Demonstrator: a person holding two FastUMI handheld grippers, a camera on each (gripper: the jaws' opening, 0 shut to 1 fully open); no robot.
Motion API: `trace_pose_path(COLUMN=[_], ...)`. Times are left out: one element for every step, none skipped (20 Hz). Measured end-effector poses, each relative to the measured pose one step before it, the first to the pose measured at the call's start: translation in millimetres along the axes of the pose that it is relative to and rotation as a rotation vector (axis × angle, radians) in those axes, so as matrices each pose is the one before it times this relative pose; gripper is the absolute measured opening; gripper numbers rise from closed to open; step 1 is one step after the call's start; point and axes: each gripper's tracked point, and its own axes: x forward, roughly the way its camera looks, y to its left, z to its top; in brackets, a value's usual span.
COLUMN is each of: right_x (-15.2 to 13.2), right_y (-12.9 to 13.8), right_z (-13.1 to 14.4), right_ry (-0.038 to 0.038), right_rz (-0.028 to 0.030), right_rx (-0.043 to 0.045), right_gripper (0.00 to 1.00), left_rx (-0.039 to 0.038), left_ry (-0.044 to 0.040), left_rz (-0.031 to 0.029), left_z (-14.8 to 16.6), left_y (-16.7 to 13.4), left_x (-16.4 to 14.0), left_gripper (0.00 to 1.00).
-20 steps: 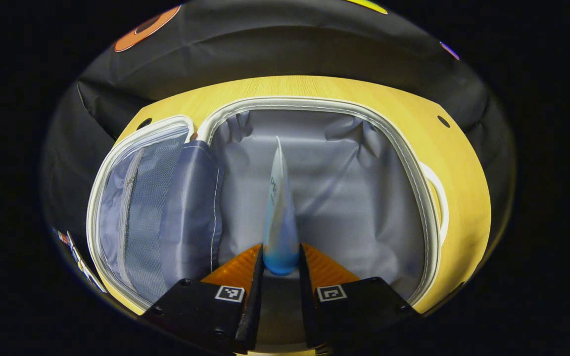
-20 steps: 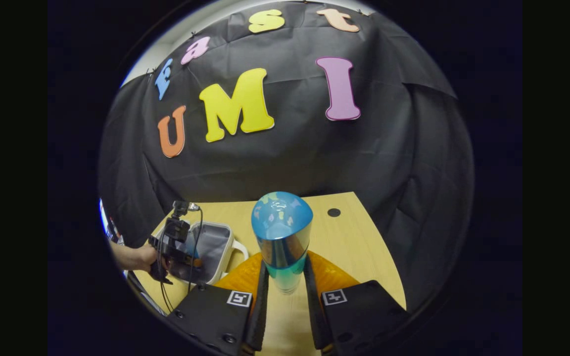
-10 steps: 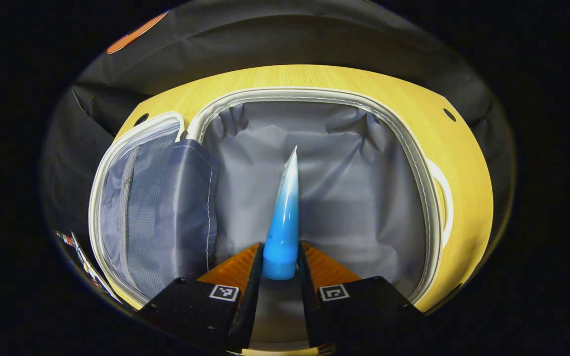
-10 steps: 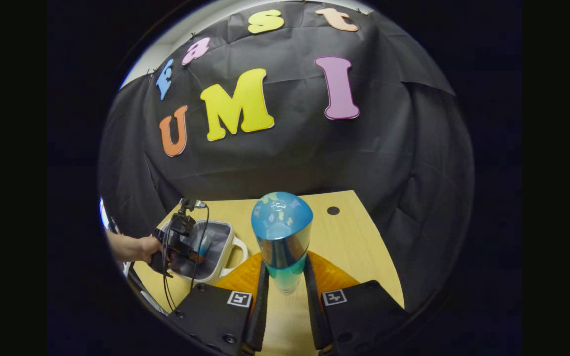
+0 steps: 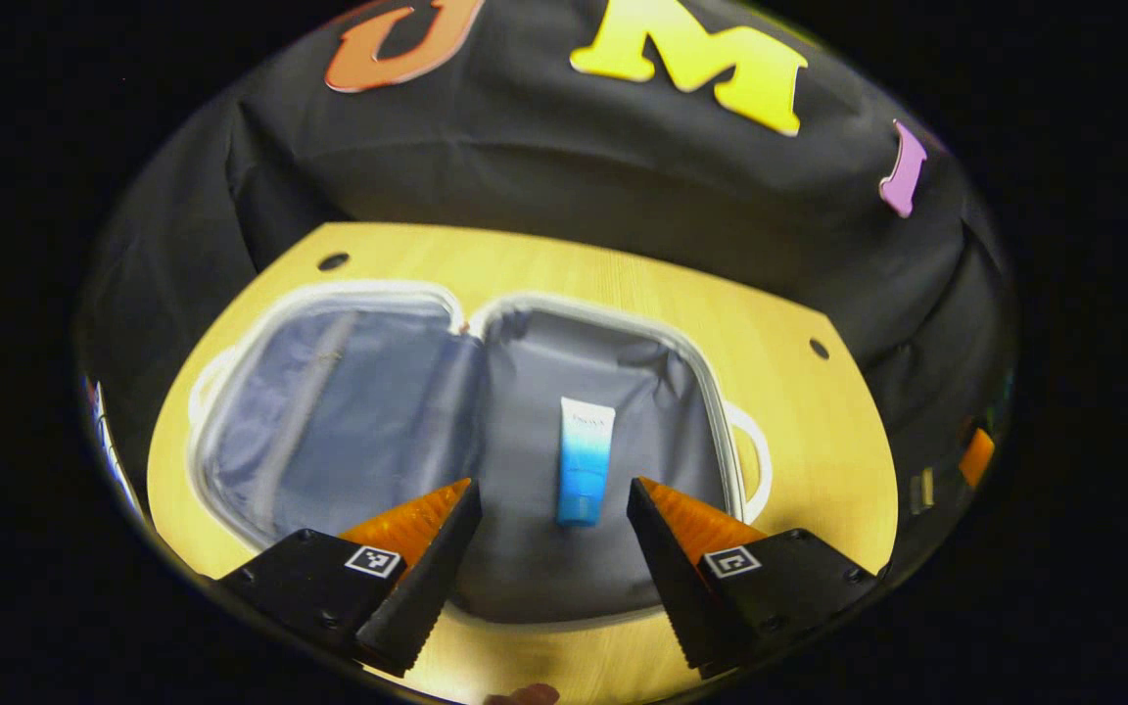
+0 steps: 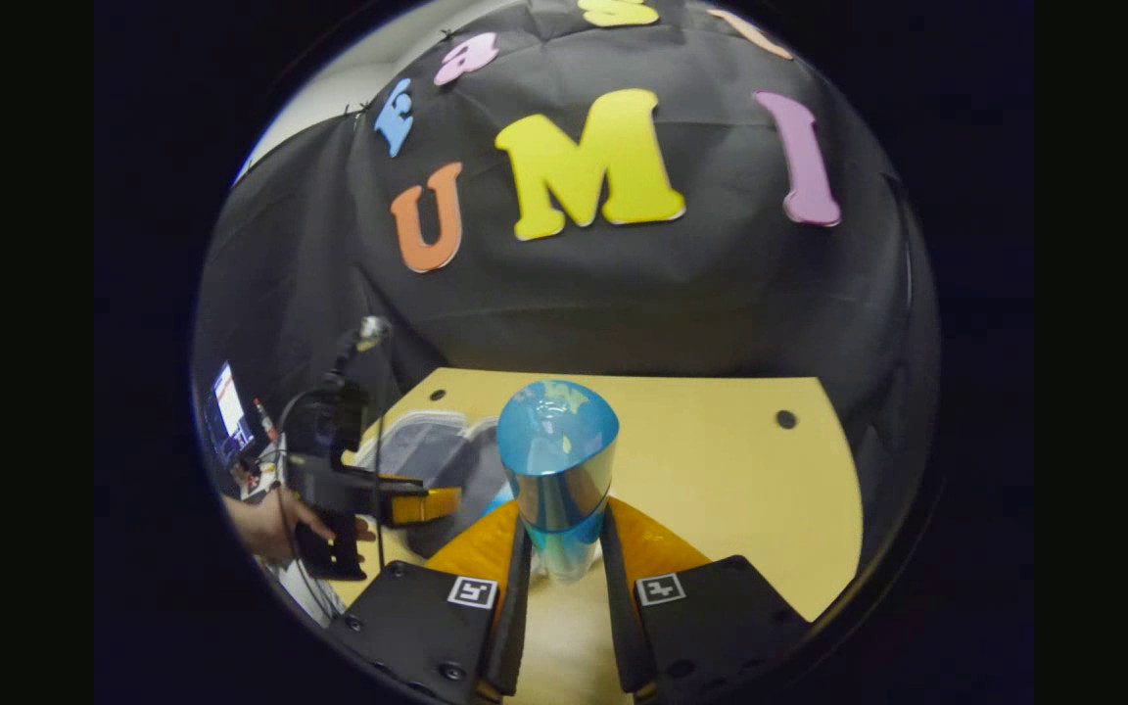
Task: First open the suitcase, pack the skin care products into it, and then close the suitcase.
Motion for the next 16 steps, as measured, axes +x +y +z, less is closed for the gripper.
trace_pose_path(right_x=[21.73,24.39,22.56,23.13,21.53,20.47,18.8,12.08,10.72,8.41,1.81,8.38,0.42,4.39,3.73,4.07], right_y=[12.93,11.67,8.87,7.07,5.52,2.84,0.26,-2.39,-4.23,-5.83,-3.9,-0.63,-0.44,-0.33,-0.84,-1.22], right_z=[-7.32,-7.18,-7.23,-10.01,-11.41,-12.19,-12.81,-10.49,-6.68,-6.73,-2.31,4.53,3.47,0.17,0.73,0.54], right_ry=[0.03725,0.03926,0.0403,0.04507,0.04962,0.04878,0.0455,0.03934,0.02683,0.02281,0.01283,-0.00519,-0.00502,0.01313,0.01099,0.01206], right_rz=[0.01558,0.00548,-0.00245,-0.00652,-0.00708,-0.01879,-0.01807,-0.02513,-0.02185,-0.02768,-0.00822,-0.00642,-0.00994,-0.00815,-0.00942,-0.0114], right_rx=[0.02138,0.02033,0.01495,0.01529,0.01351,0.02169,0.02582,0.03431,0.03683,0.02489,0.02868,0.00887,0.00714,0.00276,0.01576,0.02499], right_gripper=[0.34,0.35,0.35,0.32,0.35,0.35,0.32,0.35,0.35,0.35,0.35,0.33,0.32,0.35,0.35,0.31], left_rx=[0.01471,0.0158,0.00373,-0.00639,-0.0147,-0.01284,-0.00756,0.00078,0.00912,0.00848,0.00734,0.00589,0.00392,0.0001,-0.00365,-0.00621], left_ry=[-0.03525,-0.02326,-0.01859,-0.00571,0.00824,0.0092,0.00304,0.00503,0.00008,-0.00487,-0.0081,-0.00756,-0.00808,-0.00935,-0.00761,-0.00161], left_rz=[0.01727,0.01977,0.00888,0.00245,0.00076,0.00252,0.00619,0.0084,0.00819,0.00219,-0.00055,-0.00269,-0.00327,-0.0021,-0.00016,0.00552], left_z=[0.88,-2.49,-6.26,-9.52,-9.45,-10.17,-8.07,-8.54,-5.98,-2.42,-0.83,0.48,2.32,2.28,2.92,0.93], left_y=[11.28,12.62,7.69,4.83,7.25,6.8,8.22,9.0,9.02,7.37,5.3,4.27,2.87,2.32,2.28,3.25], left_x=[-15.32,-16.04,-8.86,-8.41,-7.57,-5.21,-6.72,-5.14,-6.67,-5.34,-3.33,-4.18,-1.8,-0.95,-0.44,2.34], left_gripper=[0.97,0.97,0.97,0.97,0.97,0.97,0.97,0.97,0.97,0.98,0.98,0.98,0.97,0.97,0.98,0.98])
